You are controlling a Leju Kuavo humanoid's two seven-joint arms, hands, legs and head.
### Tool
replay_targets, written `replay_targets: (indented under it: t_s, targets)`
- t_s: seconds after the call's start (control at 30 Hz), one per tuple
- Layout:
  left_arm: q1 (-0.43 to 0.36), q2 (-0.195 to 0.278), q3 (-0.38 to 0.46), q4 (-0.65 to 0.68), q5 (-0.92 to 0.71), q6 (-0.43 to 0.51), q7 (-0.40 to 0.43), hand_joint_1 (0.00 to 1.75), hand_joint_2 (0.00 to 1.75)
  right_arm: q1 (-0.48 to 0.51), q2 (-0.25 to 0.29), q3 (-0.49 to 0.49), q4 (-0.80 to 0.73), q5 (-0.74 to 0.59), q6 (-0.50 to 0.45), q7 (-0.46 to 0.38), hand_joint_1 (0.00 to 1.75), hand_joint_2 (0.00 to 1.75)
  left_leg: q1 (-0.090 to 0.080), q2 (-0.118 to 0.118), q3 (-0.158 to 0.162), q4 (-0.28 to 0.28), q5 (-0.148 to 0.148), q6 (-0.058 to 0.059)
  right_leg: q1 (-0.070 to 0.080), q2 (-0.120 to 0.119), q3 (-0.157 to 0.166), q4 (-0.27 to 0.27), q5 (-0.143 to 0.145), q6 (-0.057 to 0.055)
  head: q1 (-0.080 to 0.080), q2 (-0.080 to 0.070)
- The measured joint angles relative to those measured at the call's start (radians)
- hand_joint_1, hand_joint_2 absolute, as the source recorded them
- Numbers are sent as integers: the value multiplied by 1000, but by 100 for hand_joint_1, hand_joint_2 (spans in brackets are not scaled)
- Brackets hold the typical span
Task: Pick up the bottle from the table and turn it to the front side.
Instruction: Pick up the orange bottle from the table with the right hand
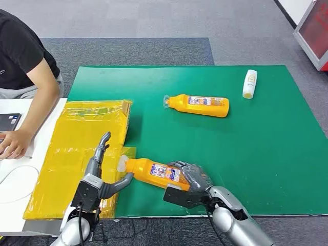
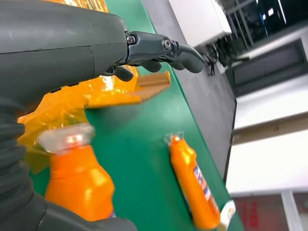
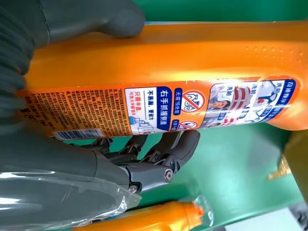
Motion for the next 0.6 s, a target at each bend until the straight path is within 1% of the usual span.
replay_targets:
  t_s: [0.13, 0.33, 0.5, 0.6]
  targets:
    - [8, -1, 11, -10, 17, 15, -9, 0, 175, 35, 22, -46, -27, -33, -22, -17, 175, 175, 0, 0, 0, 0, 0, 0, 0, 0, 0, 0, 0, 0, 0, 0]
    - [16, -5, 27, -26, 85, 52, -47, 0, 175, 87, 64, -128, -80, -151, -31, -79, 175, 175, 0, 0, 0, 0, 0, 0, 0, 0, 0, 0, 0, 0, 0, 0]
    - [19, -7, 34, -43, 168, 69, -86, 0, 175, 111, 86, -160, -113, -193, -33, -94, 175, 175, 0, 0, 0, 0, 0, 0, 0, 0, -1, 0, 0, 0, 0, 0]
    - [21, -7, 38, -55, 240, 61, -102, 0, 175, 119, 93, -169, -124, -213, -43, -98, 175, 175, 0, 0, 0, 0, 0, 0, 0, 0, -1, 0, 0, 0, 0, 0]
